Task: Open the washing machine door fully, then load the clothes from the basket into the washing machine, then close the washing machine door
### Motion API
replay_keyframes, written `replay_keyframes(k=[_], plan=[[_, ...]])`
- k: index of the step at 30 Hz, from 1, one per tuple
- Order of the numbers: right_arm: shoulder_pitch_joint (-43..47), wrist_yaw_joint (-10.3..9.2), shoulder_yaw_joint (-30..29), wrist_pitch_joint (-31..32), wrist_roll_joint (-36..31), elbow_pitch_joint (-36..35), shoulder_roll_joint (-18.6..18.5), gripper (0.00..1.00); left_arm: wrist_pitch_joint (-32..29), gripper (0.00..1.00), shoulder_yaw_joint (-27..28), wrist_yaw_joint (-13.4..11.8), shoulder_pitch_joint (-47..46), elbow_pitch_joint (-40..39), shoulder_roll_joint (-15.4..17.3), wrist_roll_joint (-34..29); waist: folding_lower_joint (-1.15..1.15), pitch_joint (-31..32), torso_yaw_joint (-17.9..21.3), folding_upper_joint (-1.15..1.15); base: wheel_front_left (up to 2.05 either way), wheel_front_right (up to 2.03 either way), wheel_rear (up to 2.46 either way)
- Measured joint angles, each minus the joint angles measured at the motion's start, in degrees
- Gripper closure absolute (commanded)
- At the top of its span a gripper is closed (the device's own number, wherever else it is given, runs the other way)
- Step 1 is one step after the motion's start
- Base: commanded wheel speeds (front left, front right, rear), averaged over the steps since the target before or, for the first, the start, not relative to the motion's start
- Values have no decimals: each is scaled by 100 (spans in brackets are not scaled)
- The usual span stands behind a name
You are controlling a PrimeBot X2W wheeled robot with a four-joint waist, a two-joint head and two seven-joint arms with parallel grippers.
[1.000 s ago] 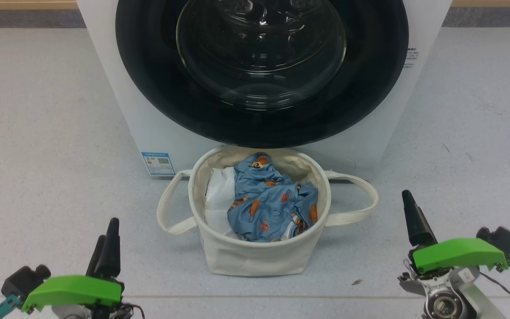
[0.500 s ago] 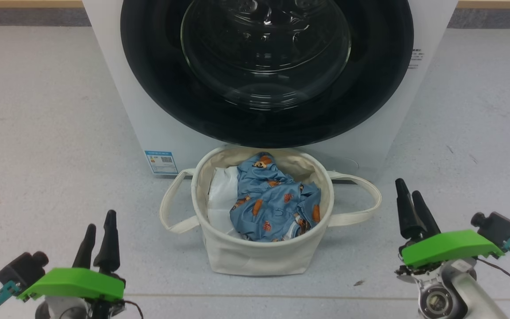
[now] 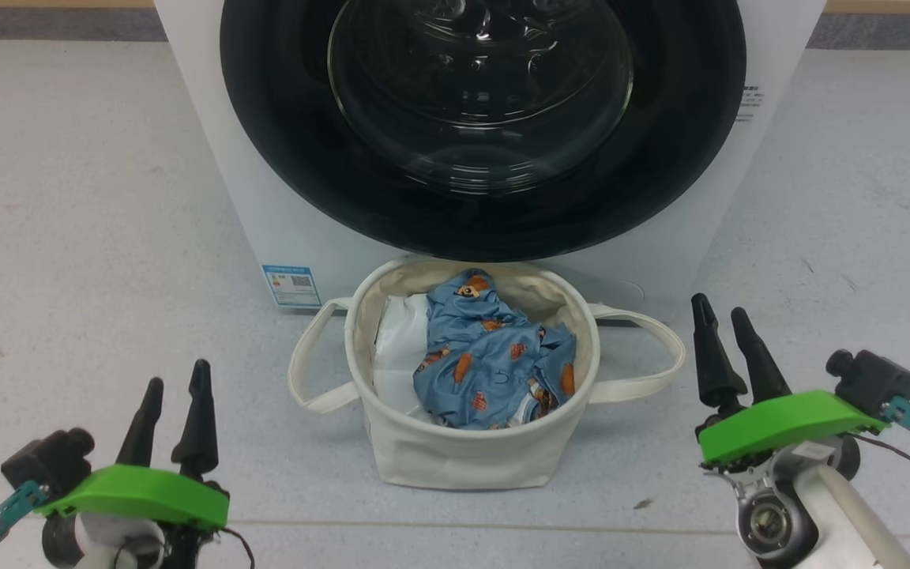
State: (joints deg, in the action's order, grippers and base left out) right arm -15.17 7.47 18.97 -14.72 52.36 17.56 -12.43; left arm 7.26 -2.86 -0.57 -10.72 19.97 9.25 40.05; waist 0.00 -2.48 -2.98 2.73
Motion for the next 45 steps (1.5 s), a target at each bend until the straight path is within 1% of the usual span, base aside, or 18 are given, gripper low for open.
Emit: replay_keyframes(k=[6, 12, 19, 25, 35, 39, 45], plan=[[-1, 0, -62, 0, -499, 46, 104, 0, 96, 0, 12, 0, -80, 57, 3, -426, 0, 13, -35, 0, 0, 0, 0], [-24, 0, -93, 0, -882, 82, 118, 0, 171, 0, 22, 1, -136, 85, 14, -804, 0, 24, -66, 0, 0, 0, 0], [-179, 0, -113, 0, -1422, 175, 205, 0, 294, 0, 109, 15, -229, 294, 15, -1224, 0, 26, -119, 0, 0, 0, 0], [-228, 0, -157, 0, -1925, 241, 305, 0, 388, 0, 132, 113, -355, 457, 44, -1592, 0, 40, -152, 0, 0, 0, 0], [-402, 0, -225, 0, -2751, 368, 425, 0, 557, 0, 198, 119, -521, 637, 71, -2173, 0, 58, -190, 0, 0, 0, 0], [-461, 0, -235, 0, -3059, 400, 467, 0, 623, 0, 213, 216, -594, 666, 96, -2407, 0, 60, -206, 0, 0, 0, 0], [-468, 0, -256, 0, -3463, 430, 511, 0, 706, 0, 221, 272, -603, 853, 102, -2705, 0, 69, -236, 0, 0, 0, 0]])
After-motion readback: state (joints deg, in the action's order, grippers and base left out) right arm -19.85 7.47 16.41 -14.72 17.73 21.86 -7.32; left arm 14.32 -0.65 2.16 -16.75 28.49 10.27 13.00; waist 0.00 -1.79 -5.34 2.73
